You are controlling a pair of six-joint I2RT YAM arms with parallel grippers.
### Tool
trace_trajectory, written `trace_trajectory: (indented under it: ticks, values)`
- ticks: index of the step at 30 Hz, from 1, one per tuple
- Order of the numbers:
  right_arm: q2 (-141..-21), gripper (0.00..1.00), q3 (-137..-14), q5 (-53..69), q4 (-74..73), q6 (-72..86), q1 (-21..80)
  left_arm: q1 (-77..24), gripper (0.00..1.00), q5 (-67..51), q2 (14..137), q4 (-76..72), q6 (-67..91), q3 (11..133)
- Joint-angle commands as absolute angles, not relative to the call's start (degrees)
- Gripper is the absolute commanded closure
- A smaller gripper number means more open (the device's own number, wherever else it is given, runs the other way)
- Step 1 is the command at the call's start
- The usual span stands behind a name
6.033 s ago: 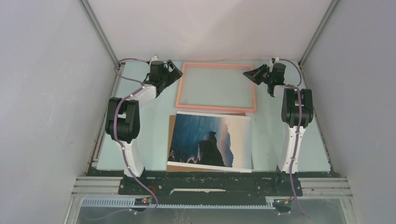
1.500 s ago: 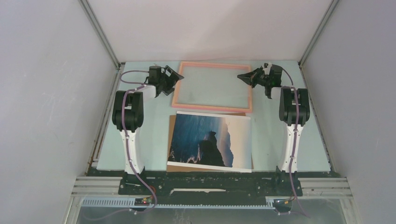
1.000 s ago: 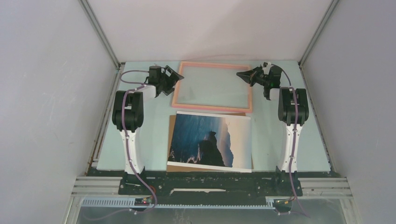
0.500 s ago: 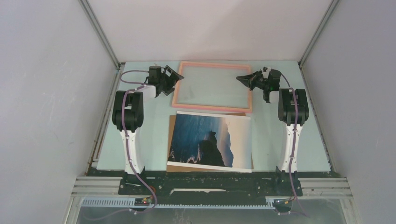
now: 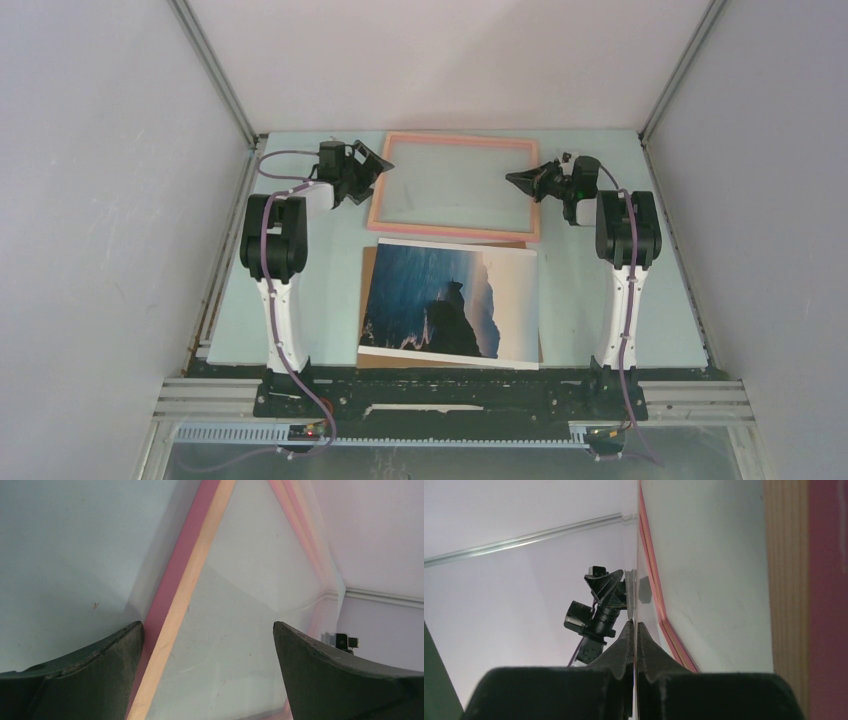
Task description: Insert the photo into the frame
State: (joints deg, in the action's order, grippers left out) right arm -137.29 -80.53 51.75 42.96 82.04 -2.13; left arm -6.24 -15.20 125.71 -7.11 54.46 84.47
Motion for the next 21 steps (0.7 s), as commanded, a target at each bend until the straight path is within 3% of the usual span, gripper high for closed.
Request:
trace_trajectory:
  ticks: [1, 21]
  values:
    - [-135.33, 1.0, -84.96, 55.76, 36.68, 75.48, -1.74, -6.7, 0.0, -16.11, 122.37, -7.56, 53.72, 84.92]
    - [-137.97, 1.0, -92.11, 59.55, 26.83, 68.26, -1.35, -6.73, 0.0, -16.44, 122.52, -7.56, 53.64, 85.23]
